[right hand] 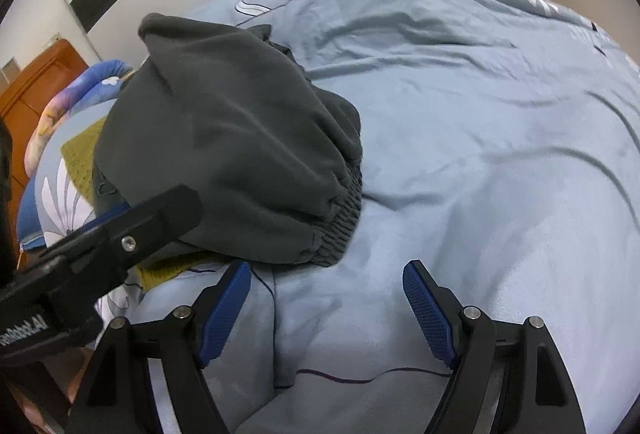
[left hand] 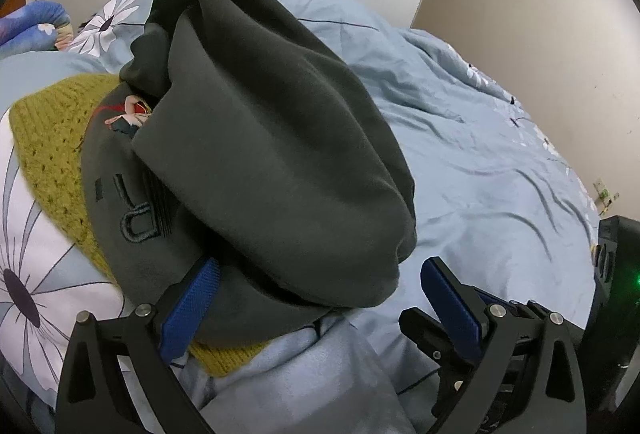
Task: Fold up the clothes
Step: 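Approach the crumpled dark grey clothes pile with both grippers open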
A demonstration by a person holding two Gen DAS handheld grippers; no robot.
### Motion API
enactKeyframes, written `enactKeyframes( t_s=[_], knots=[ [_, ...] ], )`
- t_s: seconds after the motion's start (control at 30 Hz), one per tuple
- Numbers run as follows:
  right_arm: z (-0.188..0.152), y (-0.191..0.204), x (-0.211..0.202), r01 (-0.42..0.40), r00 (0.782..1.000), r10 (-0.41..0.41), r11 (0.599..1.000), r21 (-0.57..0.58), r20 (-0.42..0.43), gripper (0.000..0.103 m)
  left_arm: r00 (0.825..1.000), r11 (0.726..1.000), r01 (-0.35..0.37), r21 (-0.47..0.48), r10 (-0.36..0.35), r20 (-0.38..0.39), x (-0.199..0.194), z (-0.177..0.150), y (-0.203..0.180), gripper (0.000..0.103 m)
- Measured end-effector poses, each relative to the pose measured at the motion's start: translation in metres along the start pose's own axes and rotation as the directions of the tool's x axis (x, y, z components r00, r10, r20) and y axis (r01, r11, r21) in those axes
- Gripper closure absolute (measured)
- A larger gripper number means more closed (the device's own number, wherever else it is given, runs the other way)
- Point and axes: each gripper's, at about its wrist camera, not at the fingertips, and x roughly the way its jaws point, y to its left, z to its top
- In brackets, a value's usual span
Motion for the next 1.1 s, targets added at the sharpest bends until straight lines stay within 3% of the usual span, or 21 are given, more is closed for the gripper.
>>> enactKeyframes(
  t_s=[0.2, 0.27, 0.33, 0.43, 1.1],
  knots=[
    [-0.008, 0.001, -0.003, 0.045, 0.999, -0.047, 0.997, -0.063, -0.025, 0.021, 1.000, 1.000, 0.000, 0.011, 0.000, -0.025, 0.002, 0.003, 0.017, 0.001],
    [-0.010, -0.004, 0.000, 0.047, 0.998, -0.050, 0.997, -0.062, -0.043, 0.021, 0.999, 0.998, -0.044, 0.043, 0.044, -0.004, -0.001, -0.004, 0.003, 0.001],
    [-0.016, -0.006, -0.003, 0.045, 0.998, -0.048, 0.996, -0.071, -0.038, 0.021, 0.999, 0.999, -0.033, 0.037, 0.033, -0.007, -0.004, -0.006, 0.005, 0.001],
    [-0.005, -0.001, 0.008, 0.066, 0.995, -0.068, 0.998, -0.018, -0.068, 0.021, 1.000, 0.999, -0.017, 0.029, 0.017, -0.025, 0.004, 0.003, 0.006, 0.001],
    [0.000, -0.003, 0.005, 0.061, 0.995, -0.062, 0.998, -0.009, -0.083, 0.021, 1.000, 0.999, -0.022, 0.031, 0.022, -0.019, 0.010, -0.006, -0.007, 0.001]
  ],
)
